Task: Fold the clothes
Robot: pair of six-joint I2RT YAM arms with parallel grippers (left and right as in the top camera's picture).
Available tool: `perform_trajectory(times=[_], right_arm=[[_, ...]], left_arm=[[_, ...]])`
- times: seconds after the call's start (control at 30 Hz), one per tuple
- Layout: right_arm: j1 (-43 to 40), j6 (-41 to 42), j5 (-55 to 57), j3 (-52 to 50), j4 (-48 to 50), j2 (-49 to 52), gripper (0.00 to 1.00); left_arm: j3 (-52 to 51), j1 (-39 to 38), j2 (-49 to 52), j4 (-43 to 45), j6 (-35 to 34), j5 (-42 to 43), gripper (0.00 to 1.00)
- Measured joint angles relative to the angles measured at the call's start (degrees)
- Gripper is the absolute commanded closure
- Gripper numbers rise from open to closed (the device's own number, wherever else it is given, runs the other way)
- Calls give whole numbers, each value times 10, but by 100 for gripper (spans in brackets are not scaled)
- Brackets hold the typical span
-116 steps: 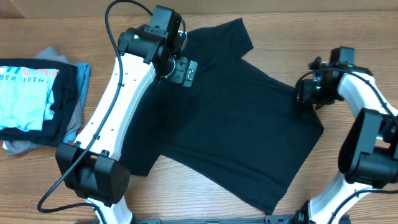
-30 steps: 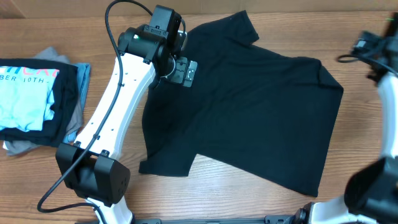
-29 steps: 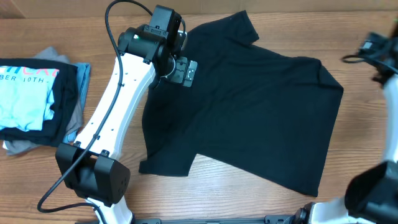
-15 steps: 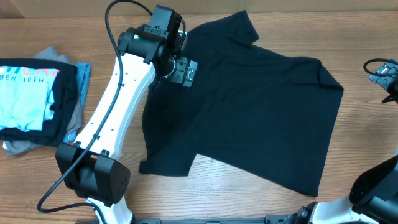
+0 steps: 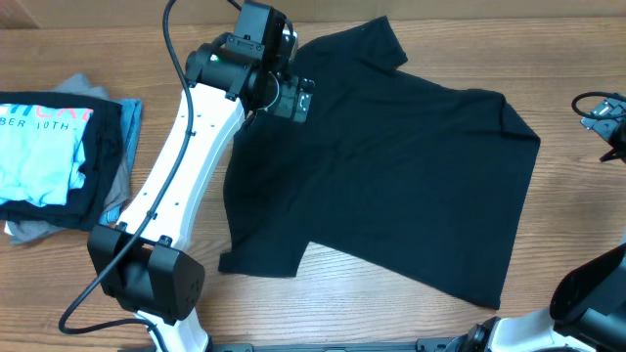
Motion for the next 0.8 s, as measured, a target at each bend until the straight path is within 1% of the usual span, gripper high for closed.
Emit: perform_trajectory(times=[0.03,0.07,0.1,0.17,0.2,0.23,0.47,0.53,0.63,0.8], right_arm=[[0,0,-1,0,0,0,0],[0,0,-1,0,0,0,0],[0,0,-1,0,0,0,0],[0,0,-1,0,0,0,0],[0,0,-1,0,0,0,0],[0,0,-1,0,0,0,0],[0,0,-1,0,0,0,0],[0,0,-1,0,0,0,0],[0,0,-1,0,0,0,0],[0,0,-1,0,0,0,0]], left_arm=[[0,0,0,11,-2,0,59],[0,0,0,23,3,0,71],[0,0,0,35,5,0,80],[-2,0,0,59,11,-1,89],[-3,0,1,81,17,-4,91],[-3,0,2,95,16,-6,96],[-4,0,42,204,19,-49,96],[-4,0,72,242,25,-57,94],[-4,1,129,307,35,-60,94],[-8,4,232,405,59,-48,89]])
